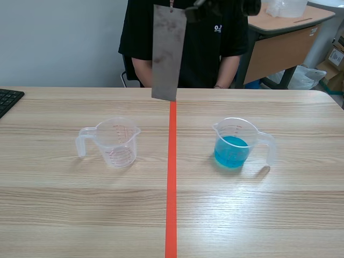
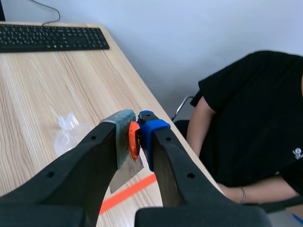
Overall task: Do the redox reaction experiment.
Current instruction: 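Put the plate into the left beaker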
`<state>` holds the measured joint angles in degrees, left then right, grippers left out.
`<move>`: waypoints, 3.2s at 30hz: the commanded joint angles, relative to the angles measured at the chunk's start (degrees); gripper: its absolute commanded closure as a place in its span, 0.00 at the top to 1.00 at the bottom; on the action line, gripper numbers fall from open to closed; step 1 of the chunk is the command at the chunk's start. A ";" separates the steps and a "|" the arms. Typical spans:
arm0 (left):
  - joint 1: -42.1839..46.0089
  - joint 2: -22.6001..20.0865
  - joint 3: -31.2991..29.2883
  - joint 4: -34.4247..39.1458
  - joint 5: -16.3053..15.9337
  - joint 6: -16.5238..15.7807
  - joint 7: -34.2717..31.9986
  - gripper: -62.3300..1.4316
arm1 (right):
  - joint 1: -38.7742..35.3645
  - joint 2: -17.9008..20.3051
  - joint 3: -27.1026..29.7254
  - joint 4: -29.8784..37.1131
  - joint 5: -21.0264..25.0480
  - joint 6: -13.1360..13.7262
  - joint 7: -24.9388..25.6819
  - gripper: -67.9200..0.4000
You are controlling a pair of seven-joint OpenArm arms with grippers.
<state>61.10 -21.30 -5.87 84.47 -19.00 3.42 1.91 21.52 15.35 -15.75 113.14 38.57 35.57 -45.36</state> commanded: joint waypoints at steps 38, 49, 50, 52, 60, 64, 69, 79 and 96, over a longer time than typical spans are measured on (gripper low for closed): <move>0.46 -0.33 0.02 0.24 -0.09 -0.07 -0.59 0.09 | 9.92 -15.72 -20.35 -22.91 -15.32 -0.68 11.43 0.03; 0.46 -0.33 0.02 0.24 -0.09 -0.04 -0.59 0.22 | 9.92 -15.69 -20.61 -29.20 -20.39 -1.11 17.07 0.03; 0.46 -0.33 0.02 0.24 -0.09 -0.07 -0.59 0.26 | 9.92 -15.69 -20.61 -29.64 -20.48 -1.11 17.46 0.03; 0.46 -0.33 0.07 0.24 -0.09 -0.07 -0.59 0.33 | 9.92 -15.72 -20.61 -30.40 -20.65 -1.11 18.12 0.03; 0.46 -0.33 0.07 0.24 -0.09 -0.09 -0.59 0.53 | 9.92 -15.72 -20.65 -34.71 -24.24 -1.55 23.19 0.03; 0.46 -0.31 0.07 0.24 -0.09 -0.09 -0.59 0.66 | 9.90 -15.74 -20.65 -37.59 -25.92 -1.55 26.27 0.03; 0.46 -0.31 0.07 0.24 -0.09 -0.09 -0.61 0.78 | 9.90 -15.74 -20.68 -41.05 -29.05 -1.73 30.40 0.03; 0.46 -0.31 0.07 0.24 -0.09 -0.09 -0.83 1.00 | 9.84 -15.69 -23.63 -45.70 -34.36 -3.45 35.71 0.03; 0.48 -0.33 0.07 0.24 -0.13 -0.04 -0.79 1.00 | 9.40 -15.72 -23.87 -45.75 -31.80 1.75 36.65 0.69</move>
<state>61.10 -21.30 -5.87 84.47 -19.03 3.40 1.87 29.63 0.16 -39.88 66.57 5.28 37.10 -9.76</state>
